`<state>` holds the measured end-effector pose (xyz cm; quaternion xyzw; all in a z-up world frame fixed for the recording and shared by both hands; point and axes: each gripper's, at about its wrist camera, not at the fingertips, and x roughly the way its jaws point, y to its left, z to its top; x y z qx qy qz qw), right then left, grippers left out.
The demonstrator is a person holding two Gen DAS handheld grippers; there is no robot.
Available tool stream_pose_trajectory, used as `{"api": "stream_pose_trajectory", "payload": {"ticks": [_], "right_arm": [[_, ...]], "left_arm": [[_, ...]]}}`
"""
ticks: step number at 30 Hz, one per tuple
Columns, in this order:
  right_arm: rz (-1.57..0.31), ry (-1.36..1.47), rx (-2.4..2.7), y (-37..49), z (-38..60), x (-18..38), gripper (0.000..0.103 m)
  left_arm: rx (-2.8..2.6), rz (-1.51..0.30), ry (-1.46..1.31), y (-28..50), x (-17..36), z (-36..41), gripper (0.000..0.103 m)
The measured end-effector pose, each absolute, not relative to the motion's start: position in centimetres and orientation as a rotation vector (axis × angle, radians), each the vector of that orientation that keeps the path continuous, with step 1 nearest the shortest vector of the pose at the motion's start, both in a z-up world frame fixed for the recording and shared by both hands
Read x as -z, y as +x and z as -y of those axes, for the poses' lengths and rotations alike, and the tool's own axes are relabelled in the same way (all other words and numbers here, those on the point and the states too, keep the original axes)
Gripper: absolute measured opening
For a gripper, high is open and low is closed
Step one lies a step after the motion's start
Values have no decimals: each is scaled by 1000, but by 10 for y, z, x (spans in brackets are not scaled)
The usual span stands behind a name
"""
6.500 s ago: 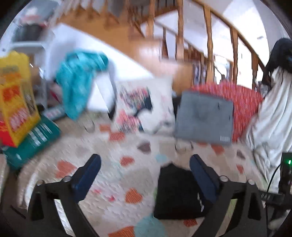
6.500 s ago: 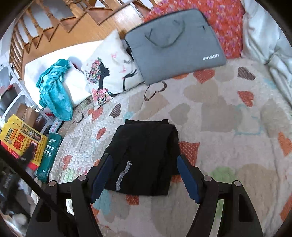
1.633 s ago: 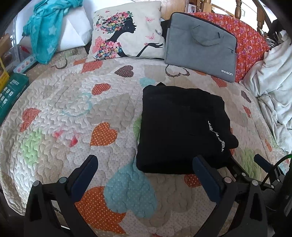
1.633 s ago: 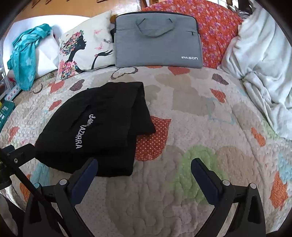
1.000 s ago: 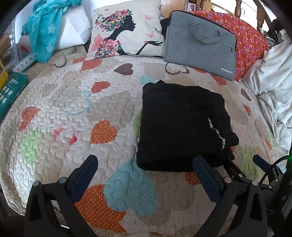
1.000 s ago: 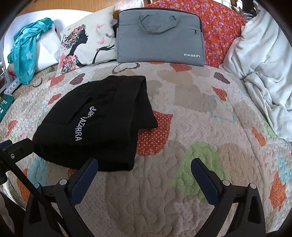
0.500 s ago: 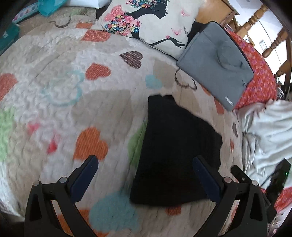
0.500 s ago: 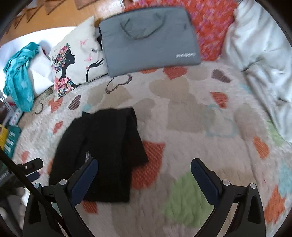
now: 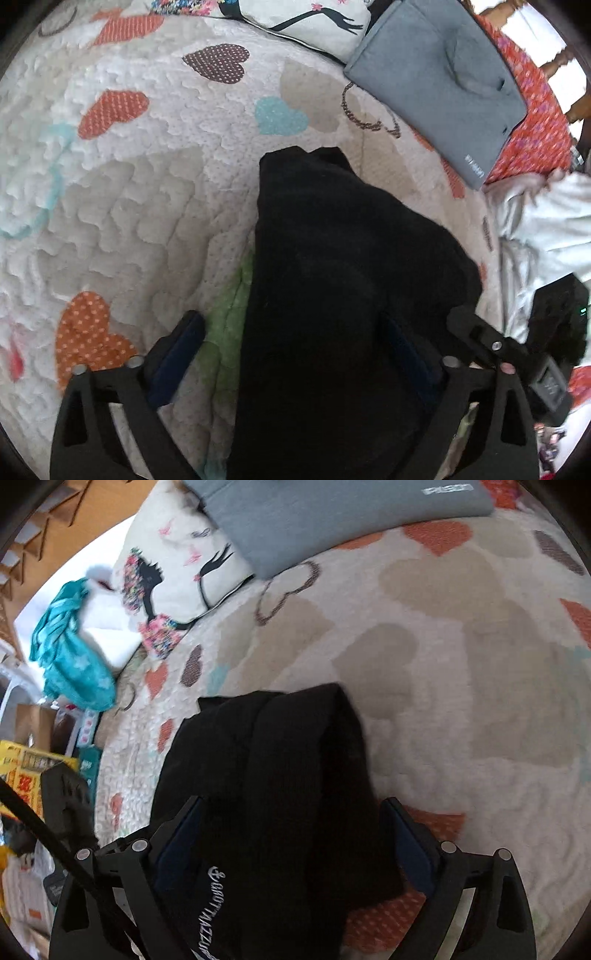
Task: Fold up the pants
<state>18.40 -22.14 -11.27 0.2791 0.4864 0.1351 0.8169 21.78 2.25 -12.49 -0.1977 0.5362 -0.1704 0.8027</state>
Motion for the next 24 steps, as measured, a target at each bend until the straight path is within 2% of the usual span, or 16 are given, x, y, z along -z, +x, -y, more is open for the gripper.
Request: {"api": "stream_pose_trajectory", "payload": {"ticks": [4, 5, 6, 7, 8, 9, 13, 17, 19, 20, 22, 24], "right_arm": [[-1017, 601, -304, 188, 218, 112, 99], [-1016, 600, -308, 188, 216, 112, 97], [-1018, 590, -314, 188, 213, 110, 87], [-1027, 573, -325, 189, 210, 109, 66], [-1040, 567, -349, 190, 205, 108, 56], [-1048, 585, -383, 190, 202, 107, 52], [-1012, 548, -386, 186, 194, 90, 48], [-939, 538, -386, 192, 199, 67, 48], [-915, 548, -360, 201, 207, 64, 49], [-908, 561, -328, 207, 213, 67, 52], [-939, 590, -250, 217, 224, 81, 71], [-1013, 581, -166, 223, 232, 101, 77]], "left_arm": [[381, -1128, -336, 216, 124, -11, 103], [391, -1117, -332, 214, 122, -9, 97], [392, -1102, -335, 212, 118, -9, 76], [426, -1092, -360, 209, 115, -9, 57], [436, -1097, -376, 207, 112, -9, 51], [434, -1086, -372, 205, 108, -10, 46], [460, -1074, -419, 209, 95, -14, 40], [477, -1025, -445, 229, 77, -12, 40], [480, -1023, -455, 243, 77, -7, 44], [481, -1041, -447, 256, 82, -3, 47], [445, -1092, -415, 273, 97, 6, 49], [415, -1140, -440, 281, 115, 4, 56]]}}
